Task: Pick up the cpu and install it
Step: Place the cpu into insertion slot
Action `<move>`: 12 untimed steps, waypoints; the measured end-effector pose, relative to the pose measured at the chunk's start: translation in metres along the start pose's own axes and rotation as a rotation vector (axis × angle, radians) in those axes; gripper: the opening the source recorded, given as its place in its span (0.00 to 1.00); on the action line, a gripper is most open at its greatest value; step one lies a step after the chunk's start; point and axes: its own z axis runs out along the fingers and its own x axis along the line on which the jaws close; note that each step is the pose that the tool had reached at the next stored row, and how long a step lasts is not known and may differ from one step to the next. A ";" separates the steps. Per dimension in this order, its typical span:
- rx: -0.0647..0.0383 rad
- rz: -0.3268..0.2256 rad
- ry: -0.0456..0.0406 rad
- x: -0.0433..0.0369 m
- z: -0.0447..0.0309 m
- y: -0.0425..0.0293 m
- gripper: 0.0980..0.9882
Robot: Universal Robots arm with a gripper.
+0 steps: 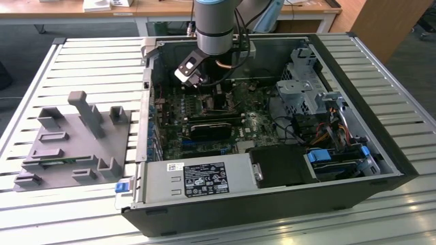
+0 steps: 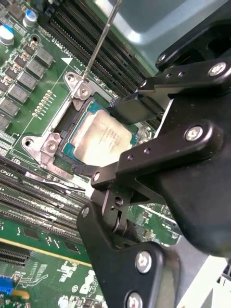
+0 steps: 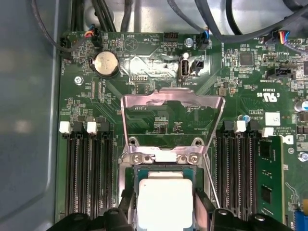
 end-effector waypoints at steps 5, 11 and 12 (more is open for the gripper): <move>0.000 0.000 0.0000 -0.0002 -0.0103 0.0006 0.58; 0.001 0.000 0.0001 -0.0003 -0.0170 0.0010 0.42; 0.001 0.000 -0.0001 -0.0004 -0.0177 0.0011 0.36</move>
